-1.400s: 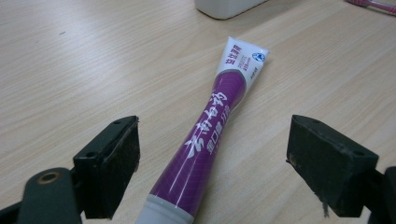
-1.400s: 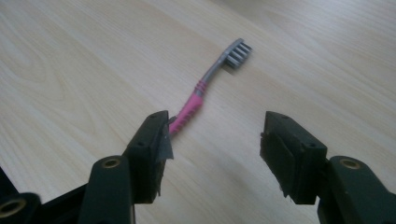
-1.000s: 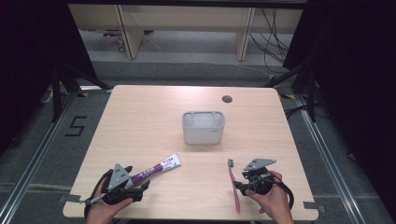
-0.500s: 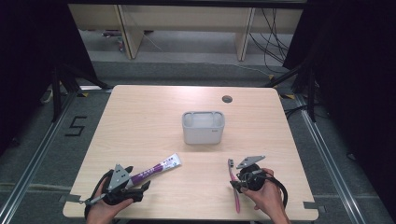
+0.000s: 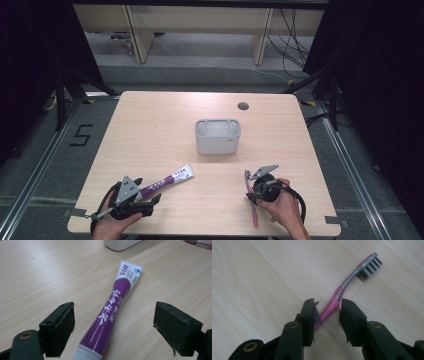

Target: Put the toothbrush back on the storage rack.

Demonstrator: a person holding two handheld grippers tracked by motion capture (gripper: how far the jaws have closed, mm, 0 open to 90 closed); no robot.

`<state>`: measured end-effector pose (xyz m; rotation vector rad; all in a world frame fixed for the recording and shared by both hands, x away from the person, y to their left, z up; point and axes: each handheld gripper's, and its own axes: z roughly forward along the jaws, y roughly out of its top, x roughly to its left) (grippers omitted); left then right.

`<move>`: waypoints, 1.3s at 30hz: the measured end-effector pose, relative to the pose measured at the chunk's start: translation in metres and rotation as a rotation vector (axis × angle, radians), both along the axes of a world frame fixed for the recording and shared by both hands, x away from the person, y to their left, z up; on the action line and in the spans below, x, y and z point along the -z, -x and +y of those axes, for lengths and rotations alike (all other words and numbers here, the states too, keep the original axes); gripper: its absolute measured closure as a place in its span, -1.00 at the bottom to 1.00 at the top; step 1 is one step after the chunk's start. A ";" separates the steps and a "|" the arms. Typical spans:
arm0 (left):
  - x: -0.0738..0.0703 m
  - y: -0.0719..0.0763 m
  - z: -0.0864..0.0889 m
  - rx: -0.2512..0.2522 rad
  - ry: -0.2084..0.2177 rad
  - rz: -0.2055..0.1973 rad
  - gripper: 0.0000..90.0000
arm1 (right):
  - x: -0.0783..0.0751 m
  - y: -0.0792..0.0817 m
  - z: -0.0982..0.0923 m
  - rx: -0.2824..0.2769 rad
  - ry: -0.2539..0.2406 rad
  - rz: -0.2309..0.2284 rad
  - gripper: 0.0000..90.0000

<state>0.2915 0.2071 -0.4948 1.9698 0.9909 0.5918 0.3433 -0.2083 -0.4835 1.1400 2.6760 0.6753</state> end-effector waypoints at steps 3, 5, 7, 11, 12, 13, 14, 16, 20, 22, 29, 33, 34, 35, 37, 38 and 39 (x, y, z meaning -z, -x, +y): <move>0.000 0.000 0.000 -0.001 0.006 -0.003 -0.62 | 0.001 -0.002 -0.001 -0.019 0.009 -0.012 0.44; 0.000 0.000 0.000 0.001 0.006 -0.001 -0.62 | 0.002 -0.003 -0.001 -0.008 0.018 0.000 0.47; 0.000 0.000 0.000 0.001 0.006 -0.003 -0.62 | 0.001 -0.002 0.000 -0.011 0.019 0.013 0.52; 0.000 0.000 0.000 0.001 0.006 -0.004 -0.62 | 0.001 -0.004 -0.002 -0.048 0.032 0.027 0.63; 0.000 0.000 0.000 0.001 0.006 -0.004 -0.62 | 0.001 -0.004 -0.002 -0.048 0.032 0.027 0.63; 0.000 0.000 0.000 0.001 0.005 -0.004 -0.62 | 0.001 -0.005 -0.002 -0.067 0.041 0.024 0.67; 0.000 0.000 0.000 -0.001 0.007 -0.005 -0.62 | 0.000 -0.004 -0.002 -0.055 0.054 0.034 0.69; 0.000 0.000 0.000 0.000 0.007 -0.004 -0.62 | 0.000 -0.005 -0.001 -0.084 0.061 0.031 0.73; 0.000 0.000 0.000 0.002 0.004 -0.002 -0.62 | -0.002 -0.006 0.001 -0.114 0.101 0.046 0.76; 0.000 0.000 0.000 0.002 0.004 -0.005 -0.62 | -0.003 -0.006 0.003 -0.127 0.124 0.057 0.78; 0.000 0.000 0.000 0.002 0.006 -0.007 -0.62 | -0.006 -0.006 0.013 -0.178 0.204 0.080 0.80; 0.000 0.000 0.000 0.002 0.004 -0.009 -0.62 | -0.007 -0.004 0.018 -0.181 0.251 0.079 0.80; 0.001 0.000 -0.001 0.001 0.013 -0.011 -0.62 | -0.007 -0.004 0.020 -0.223 0.285 0.074 0.80; 0.001 0.000 -0.001 0.001 0.013 -0.013 -0.62 | -0.008 -0.004 0.021 -0.220 0.294 0.075 0.80; 0.001 0.000 -0.001 0.000 0.014 -0.012 -0.62 | -0.008 -0.004 0.022 -0.234 0.315 0.083 0.80; 0.001 0.000 -0.001 0.002 0.012 -0.012 -0.62 | -0.008 -0.004 0.023 -0.234 0.324 0.084 0.80; 0.001 0.000 -0.001 0.002 0.012 -0.012 -0.62 | -0.008 -0.004 0.023 -0.234 0.324 0.084 0.80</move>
